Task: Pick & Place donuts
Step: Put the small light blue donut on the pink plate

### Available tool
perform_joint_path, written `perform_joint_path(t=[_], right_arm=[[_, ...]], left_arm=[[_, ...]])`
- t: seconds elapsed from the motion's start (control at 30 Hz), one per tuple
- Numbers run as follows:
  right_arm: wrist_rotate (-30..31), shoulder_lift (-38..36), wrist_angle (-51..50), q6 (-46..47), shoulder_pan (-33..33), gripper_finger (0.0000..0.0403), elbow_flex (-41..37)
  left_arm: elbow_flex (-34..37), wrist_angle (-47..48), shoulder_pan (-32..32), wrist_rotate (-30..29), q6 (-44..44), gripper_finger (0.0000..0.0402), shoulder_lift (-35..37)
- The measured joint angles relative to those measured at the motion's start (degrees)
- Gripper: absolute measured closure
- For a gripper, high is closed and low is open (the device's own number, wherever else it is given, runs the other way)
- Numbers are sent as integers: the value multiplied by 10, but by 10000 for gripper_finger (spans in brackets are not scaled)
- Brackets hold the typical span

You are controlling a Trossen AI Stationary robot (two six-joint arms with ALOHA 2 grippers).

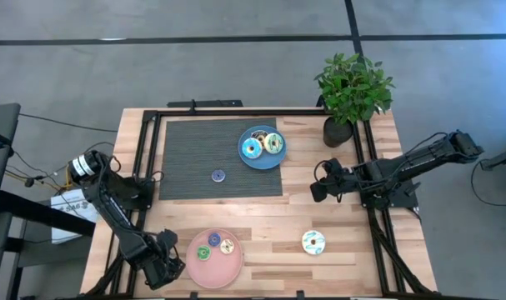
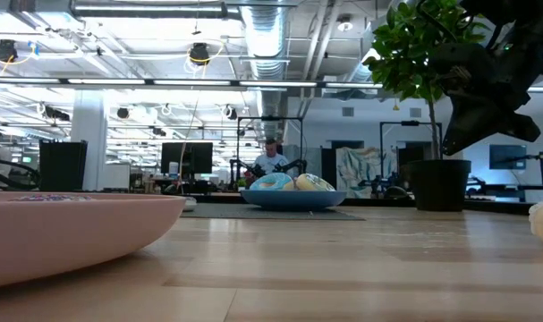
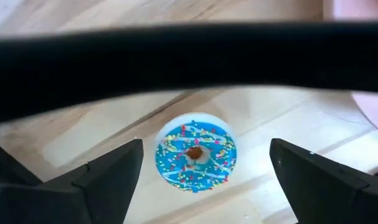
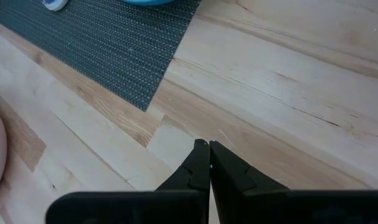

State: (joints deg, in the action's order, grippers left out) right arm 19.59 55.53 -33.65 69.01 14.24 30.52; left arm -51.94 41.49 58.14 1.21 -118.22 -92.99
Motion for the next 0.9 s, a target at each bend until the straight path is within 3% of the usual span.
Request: perform_joint_path(t=[0.37, 0.9], right_arm=[[1, 0, 0, 0, 0, 402, 0], [1, 0, 0, 0, 0, 402, 0]], left_arm=[[0, -11, 14, 27, -12, 69, -35], [0, -13, 9, 17, -12, 74, -37]])
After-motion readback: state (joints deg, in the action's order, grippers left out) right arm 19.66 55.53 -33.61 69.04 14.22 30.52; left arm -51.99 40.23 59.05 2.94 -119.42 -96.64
